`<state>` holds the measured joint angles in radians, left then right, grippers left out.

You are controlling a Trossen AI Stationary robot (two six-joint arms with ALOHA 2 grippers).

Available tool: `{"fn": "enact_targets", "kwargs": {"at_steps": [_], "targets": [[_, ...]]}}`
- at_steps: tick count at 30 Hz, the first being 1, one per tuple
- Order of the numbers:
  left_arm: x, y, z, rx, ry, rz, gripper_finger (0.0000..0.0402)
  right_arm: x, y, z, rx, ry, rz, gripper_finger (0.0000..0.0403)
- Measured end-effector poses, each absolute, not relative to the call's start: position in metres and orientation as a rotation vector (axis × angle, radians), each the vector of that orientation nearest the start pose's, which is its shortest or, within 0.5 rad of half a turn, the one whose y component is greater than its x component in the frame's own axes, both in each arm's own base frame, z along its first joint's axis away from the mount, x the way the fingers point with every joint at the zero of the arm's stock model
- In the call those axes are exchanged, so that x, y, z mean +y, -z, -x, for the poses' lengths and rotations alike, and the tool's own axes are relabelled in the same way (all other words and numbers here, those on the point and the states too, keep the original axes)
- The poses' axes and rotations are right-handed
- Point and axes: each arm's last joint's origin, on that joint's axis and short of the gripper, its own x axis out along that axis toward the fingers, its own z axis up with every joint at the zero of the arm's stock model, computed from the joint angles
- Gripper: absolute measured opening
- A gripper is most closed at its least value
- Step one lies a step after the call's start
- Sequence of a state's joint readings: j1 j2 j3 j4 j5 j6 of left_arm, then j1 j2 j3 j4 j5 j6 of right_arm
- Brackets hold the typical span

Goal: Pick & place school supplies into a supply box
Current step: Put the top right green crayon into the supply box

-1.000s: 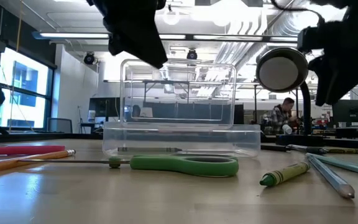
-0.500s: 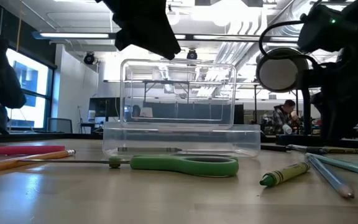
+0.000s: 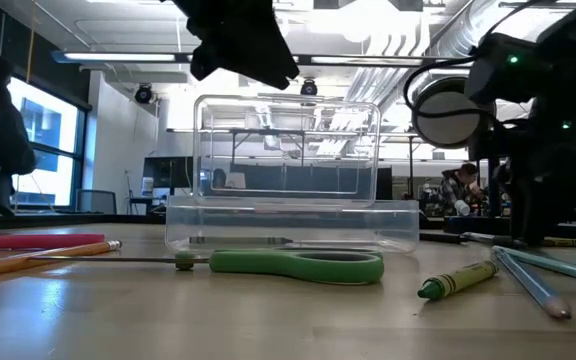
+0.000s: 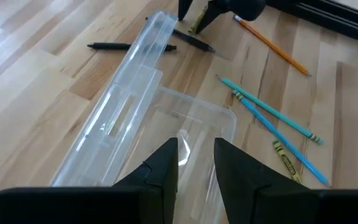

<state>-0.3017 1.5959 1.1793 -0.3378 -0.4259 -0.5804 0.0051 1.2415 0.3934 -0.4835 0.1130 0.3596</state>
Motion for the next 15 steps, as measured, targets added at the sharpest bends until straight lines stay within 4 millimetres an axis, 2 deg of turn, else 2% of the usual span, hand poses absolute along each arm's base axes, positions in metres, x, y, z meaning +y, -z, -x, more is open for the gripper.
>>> {"fn": "enact_targets", "kwargs": {"at_steps": [4, 7, 15], "targets": [[-0.0916, -0.2584, -0.3315, 0.655, -0.289, 0.297, 0.0135, -0.0023, -0.117, -0.1647, 1.307, 0.327, -0.232, 0.0185], [-0.0919, -0.2582, -0.3314, 0.662, -0.277, 0.302, 0.0135, -0.0022, -0.118, -0.1638, 1.301, 0.341, -0.255, 0.0169], [-0.0919, -0.258, -0.3315, 0.664, -0.276, 0.302, 0.0135, -0.0007, -0.1186, -0.1638, 1.295, 0.344, -0.354, 0.0057]]}}
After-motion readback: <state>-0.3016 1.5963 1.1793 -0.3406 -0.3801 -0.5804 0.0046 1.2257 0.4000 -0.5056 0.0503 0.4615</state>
